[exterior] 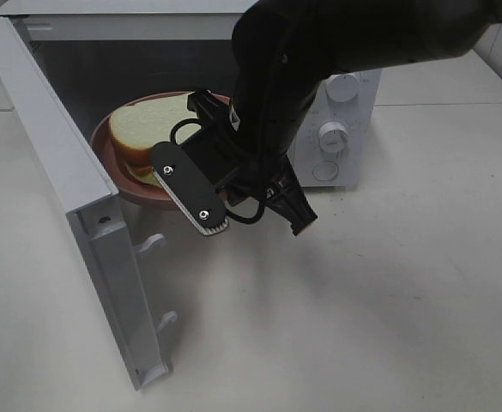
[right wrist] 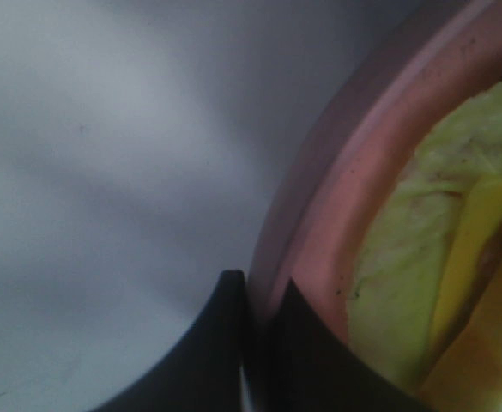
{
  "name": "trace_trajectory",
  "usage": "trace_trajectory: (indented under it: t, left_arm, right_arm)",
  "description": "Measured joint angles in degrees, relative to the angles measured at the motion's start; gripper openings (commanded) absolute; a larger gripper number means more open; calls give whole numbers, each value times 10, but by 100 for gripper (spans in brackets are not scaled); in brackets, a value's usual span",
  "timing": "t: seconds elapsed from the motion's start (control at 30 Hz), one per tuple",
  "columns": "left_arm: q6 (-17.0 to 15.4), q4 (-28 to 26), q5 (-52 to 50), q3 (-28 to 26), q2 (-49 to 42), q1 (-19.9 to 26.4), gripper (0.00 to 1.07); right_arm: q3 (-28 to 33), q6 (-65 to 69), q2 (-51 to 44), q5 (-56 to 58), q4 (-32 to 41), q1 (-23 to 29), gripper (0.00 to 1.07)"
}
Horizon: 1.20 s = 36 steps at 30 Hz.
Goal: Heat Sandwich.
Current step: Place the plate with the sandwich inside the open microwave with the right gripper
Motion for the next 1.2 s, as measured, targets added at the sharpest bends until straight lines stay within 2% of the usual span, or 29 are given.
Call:
trace_trajectory:
  t: [0.27,0.77,1.2]
  left_arm:
    - [0,0,0,0,0,0,96]
    - [0,0,0,0,0,0,96]
    - [0,0,0,0,0,0,96]
  right_arm:
    - [-69,25,46,17,-13,0,0]
    - [-164,69,113,36,-13,0,0]
    - [-264,117,182,51,-15,-28,0]
